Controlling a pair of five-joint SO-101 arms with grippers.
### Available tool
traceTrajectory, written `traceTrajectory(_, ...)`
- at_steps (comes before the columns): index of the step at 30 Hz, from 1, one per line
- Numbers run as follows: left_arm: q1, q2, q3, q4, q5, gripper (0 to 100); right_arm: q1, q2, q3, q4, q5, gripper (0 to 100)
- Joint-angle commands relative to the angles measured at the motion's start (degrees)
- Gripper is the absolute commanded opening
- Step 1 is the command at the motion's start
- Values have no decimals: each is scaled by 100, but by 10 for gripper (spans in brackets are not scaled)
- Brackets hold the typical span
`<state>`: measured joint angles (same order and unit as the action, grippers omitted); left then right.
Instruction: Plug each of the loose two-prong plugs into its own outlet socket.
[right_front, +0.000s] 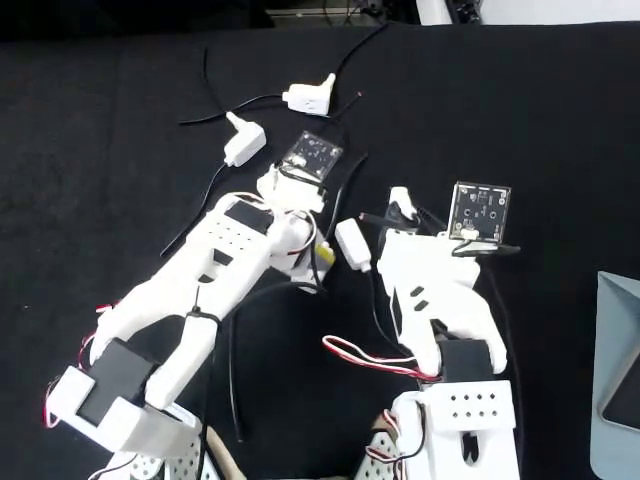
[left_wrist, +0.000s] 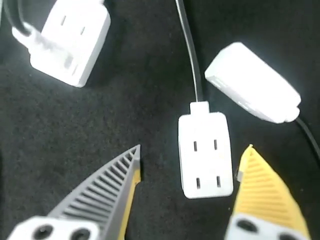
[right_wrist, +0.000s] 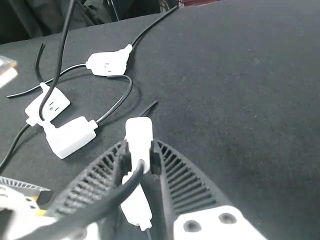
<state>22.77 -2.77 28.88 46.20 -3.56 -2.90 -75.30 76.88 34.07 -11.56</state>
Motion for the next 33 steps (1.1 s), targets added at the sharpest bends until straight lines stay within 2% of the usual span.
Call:
traceTrajectory(1, 40, -18, -13, -211, 70, 310, 62, -40, -224, -97, -44, 12)
traceTrajectory(9, 22, 1002, -295, -237, 70, 308, 62, -40, -224, -97, -44, 12)
traceTrajectory(16, 75, 1090, -541, -53, 62, 144, 62, -40, -224, -97, -44, 12)
traceTrajectory(23, 92, 1090, -541, 668, -545, 90, 53, -40, -224, -79, -35, 12)
traceTrajectory(29, 92, 853, -57, 677, -914, 103, 53, -40, -224, -70, -35, 13)
traceTrajectory(33, 40, 299, 180, 659, -932, 229, 53, -31, -224, -70, -35, 13)
